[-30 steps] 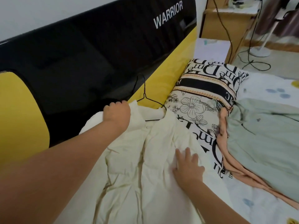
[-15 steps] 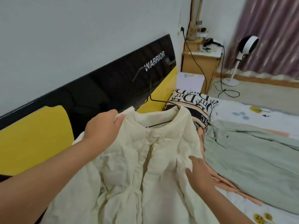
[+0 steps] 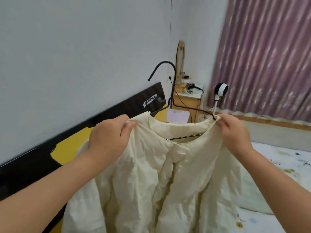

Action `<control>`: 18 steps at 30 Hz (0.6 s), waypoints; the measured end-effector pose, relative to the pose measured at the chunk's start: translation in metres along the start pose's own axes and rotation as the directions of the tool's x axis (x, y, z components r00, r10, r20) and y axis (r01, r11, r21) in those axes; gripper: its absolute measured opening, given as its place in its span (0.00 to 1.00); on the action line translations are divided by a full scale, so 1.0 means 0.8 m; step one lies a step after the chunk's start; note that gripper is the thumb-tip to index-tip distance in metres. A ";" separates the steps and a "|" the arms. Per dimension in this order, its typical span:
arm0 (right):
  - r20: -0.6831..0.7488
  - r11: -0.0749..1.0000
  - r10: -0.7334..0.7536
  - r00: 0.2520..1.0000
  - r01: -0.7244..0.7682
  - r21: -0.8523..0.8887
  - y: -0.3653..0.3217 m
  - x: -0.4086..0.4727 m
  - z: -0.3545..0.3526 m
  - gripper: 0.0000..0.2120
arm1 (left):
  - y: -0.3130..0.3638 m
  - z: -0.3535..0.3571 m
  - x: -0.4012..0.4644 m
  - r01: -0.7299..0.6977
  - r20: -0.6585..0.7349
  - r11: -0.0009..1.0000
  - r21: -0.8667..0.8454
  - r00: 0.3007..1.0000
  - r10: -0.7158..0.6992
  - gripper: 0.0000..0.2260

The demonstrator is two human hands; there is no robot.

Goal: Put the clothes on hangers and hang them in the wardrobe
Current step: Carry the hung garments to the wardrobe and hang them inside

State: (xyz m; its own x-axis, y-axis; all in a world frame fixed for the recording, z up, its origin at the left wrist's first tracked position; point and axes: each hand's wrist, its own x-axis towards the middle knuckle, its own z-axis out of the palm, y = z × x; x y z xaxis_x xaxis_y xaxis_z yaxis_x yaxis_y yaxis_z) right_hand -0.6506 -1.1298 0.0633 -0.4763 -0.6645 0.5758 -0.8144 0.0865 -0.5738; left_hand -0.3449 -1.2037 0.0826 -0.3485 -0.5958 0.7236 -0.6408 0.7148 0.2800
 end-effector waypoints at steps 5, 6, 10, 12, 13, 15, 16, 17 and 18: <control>0.057 0.985 -0.102 0.993 0.093 0.144 -0.039 -0.012 -0.110 0.09 | 0.036 -0.068 -0.013 -0.092 -0.092 0.996 0.019 0.991 0.093 0.15; 0.049 0.982 -0.110 0.993 0.100 0.162 -0.048 -0.012 -0.128 0.10 | 0.045 -0.080 -0.013 -0.112 -0.113 0.993 0.024 0.987 0.114 0.15; -0.013 0.949 -0.262 0.965 0.260 0.178 -0.094 -0.004 -0.201 0.15 | 0.086 -0.128 -0.011 -0.176 -0.203 0.981 0.081 0.961 0.189 0.15; -0.024 0.926 -0.351 0.936 0.350 0.140 -0.112 -0.003 -0.233 0.15 | 0.109 -0.147 -0.013 -0.180 -0.231 0.978 0.101 0.952 0.199 0.14; -0.021 0.917 -0.376 0.926 0.376 0.132 -0.117 -0.004 -0.246 0.14 | 0.121 -0.154 -0.016 -0.177 -0.241 0.978 0.108 0.950 0.199 0.15; 0.024 0.905 -0.402 0.915 0.393 0.165 -0.122 -0.007 -0.267 0.15 | 0.144 -0.162 -0.028 -0.165 -0.258 0.978 0.124 0.947 0.193 0.17; 0.066 0.902 -0.397 0.916 0.376 0.213 -0.121 -0.010 -0.273 0.16 | 0.156 -0.165 -0.035 -0.152 -0.263 0.979 0.138 0.947 0.184 0.18; 0.113 0.901 -0.378 0.919 0.337 0.272 -0.120 -0.014 -0.277 0.16 | 0.165 -0.167 -0.044 -0.132 -0.263 0.979 0.156 0.950 0.170 0.18; 0.163 0.902 -0.350 0.922 0.285 0.324 -0.116 -0.018 -0.280 0.16 | 0.175 -0.167 -0.054 -0.105 -0.257 0.979 0.174 0.955 0.148 0.19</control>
State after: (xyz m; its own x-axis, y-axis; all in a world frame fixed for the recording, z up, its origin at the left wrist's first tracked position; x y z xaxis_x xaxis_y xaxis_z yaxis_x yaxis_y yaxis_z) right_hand -0.6422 -0.9625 0.2389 -0.1003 -0.7639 0.6374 -0.7628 -0.3523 -0.5423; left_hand -0.3279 -1.0289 0.1750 -0.2515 -0.3691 0.8947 -0.7099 0.6987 0.0887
